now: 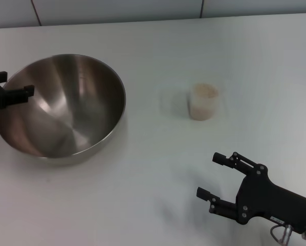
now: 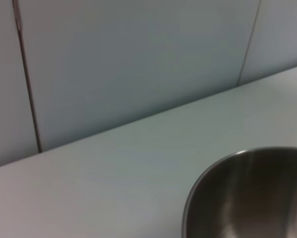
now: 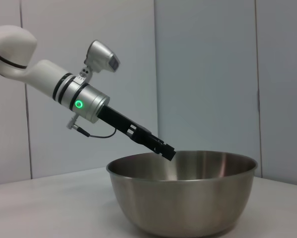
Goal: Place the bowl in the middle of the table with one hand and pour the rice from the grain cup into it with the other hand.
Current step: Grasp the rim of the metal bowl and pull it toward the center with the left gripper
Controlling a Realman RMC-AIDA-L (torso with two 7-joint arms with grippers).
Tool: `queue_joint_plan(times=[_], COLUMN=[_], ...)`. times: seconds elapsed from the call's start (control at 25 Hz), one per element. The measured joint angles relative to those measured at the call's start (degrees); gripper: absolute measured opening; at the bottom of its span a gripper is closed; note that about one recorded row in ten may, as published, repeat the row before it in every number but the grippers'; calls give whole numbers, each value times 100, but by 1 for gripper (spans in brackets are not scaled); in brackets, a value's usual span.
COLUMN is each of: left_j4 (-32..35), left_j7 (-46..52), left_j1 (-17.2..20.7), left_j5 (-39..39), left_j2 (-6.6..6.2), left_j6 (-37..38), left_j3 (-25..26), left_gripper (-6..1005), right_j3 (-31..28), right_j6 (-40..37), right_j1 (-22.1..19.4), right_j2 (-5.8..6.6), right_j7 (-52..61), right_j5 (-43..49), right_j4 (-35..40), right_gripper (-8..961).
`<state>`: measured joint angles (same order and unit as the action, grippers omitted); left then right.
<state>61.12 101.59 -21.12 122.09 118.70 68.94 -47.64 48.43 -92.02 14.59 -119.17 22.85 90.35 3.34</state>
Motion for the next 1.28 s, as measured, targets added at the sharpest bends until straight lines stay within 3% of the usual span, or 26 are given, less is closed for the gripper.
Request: queue_joint_plan(times=[0.28,0.72,1.28], left_j4=[-1,27,3], left_j7=[477,628,755], left_j1=[-131,-164,-315], left_j5=[488,582,663], left_j2=[3,-20,-26], left_j6=[-214,-158,15], left_j3=[-175,-299,-299], left_gripper=[808,797,279], right_j3=[-2,-3,1], right_j6=[6,40,42], right_j1=[0,-23,-36], right_j2=[0,-1,-1], right_j7=[0,0,0], right_j5=[0,0,0], right_j4=[7,9,9], right_gripper=[801,802,801])
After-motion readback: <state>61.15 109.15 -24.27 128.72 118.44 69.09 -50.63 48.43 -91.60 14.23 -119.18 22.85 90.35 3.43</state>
